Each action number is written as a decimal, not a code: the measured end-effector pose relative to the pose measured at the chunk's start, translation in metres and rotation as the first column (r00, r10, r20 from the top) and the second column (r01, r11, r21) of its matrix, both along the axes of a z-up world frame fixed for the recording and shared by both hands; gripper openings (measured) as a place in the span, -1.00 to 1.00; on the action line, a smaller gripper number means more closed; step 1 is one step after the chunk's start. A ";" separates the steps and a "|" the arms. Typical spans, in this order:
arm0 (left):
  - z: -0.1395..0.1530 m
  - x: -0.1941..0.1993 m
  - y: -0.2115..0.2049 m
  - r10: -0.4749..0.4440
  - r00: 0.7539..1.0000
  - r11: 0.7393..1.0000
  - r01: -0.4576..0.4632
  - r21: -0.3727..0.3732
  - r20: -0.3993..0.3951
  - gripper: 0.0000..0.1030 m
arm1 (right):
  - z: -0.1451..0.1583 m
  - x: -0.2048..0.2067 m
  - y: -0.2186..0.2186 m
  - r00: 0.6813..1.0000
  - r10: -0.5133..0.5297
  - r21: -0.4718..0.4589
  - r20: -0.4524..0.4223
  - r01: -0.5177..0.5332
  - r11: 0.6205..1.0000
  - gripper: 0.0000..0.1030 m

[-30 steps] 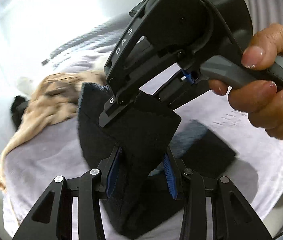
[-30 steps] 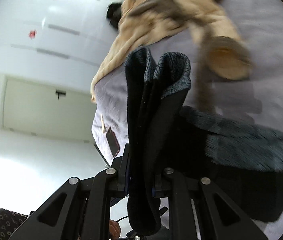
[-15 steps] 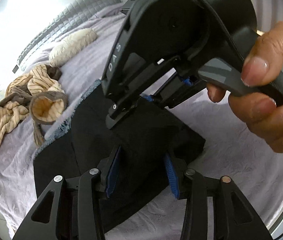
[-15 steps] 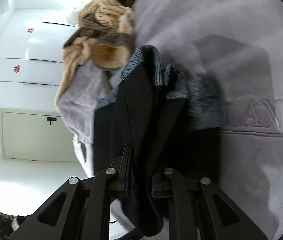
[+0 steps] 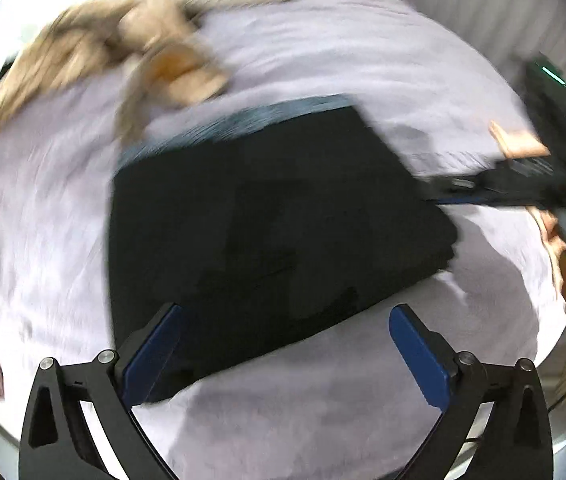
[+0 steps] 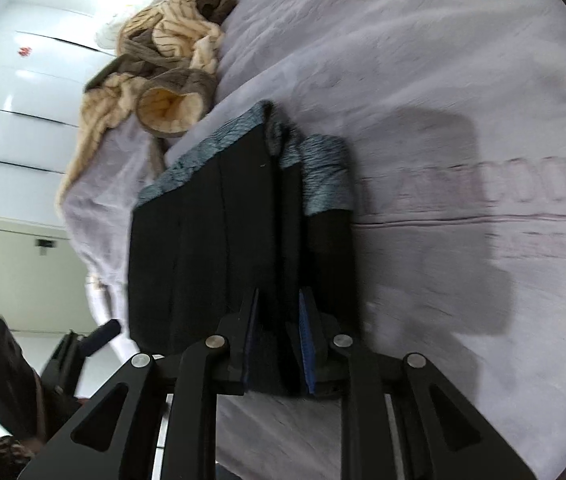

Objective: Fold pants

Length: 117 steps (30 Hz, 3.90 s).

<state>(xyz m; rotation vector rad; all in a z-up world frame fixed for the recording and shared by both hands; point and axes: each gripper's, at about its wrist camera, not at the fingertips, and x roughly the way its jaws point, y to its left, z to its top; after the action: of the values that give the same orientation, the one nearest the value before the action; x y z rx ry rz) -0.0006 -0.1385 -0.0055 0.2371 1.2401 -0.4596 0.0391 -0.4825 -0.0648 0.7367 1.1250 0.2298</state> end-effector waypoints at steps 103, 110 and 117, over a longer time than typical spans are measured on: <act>-0.106 0.178 0.093 0.064 0.924 0.933 -0.190 -0.305 -0.378 1.00 | -0.065 0.067 -0.005 0.995 0.095 0.372 0.008 -0.091 0.924 0.82; -0.110 0.178 0.069 0.107 0.924 0.934 -0.220 -0.280 -0.368 0.99 | -0.075 0.080 0.004 0.993 0.090 0.354 -0.072 -0.059 0.933 0.67; -0.070 0.160 0.061 0.074 0.959 0.947 -0.153 -0.282 -0.274 0.39 | -0.056 0.059 -0.004 0.997 0.030 0.432 -0.065 0.001 0.902 -0.05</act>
<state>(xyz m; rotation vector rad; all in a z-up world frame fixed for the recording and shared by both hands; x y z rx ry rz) 0.1591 -0.0773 -0.0753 -0.1603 1.4115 -0.5847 0.0979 -0.4862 -0.1210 1.1388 1.1595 0.4800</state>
